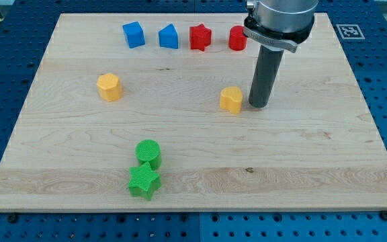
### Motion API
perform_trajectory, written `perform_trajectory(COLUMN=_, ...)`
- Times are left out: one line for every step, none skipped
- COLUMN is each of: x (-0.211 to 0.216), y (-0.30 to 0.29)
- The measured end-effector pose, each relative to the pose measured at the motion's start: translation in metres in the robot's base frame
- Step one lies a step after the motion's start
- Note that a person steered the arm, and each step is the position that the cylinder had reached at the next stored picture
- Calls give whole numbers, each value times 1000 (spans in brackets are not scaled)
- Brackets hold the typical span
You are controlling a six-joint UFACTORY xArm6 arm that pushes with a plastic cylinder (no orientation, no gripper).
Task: Slide the yellow heart to the center of the board
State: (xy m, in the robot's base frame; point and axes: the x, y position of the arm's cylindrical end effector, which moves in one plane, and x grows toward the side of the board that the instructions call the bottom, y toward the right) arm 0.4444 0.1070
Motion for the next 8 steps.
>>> perform_trajectory(x=29, y=1)
perform_trajectory(x=43, y=-15)
perform_trajectory(x=18, y=-27)
perform_trajectory(x=13, y=-25)
perform_trajectory(x=5, y=-9)
perform_trajectory(x=-4, y=-17)
perform_trajectory(x=-11, y=-40)
perform_trajectory(x=-12, y=-69)
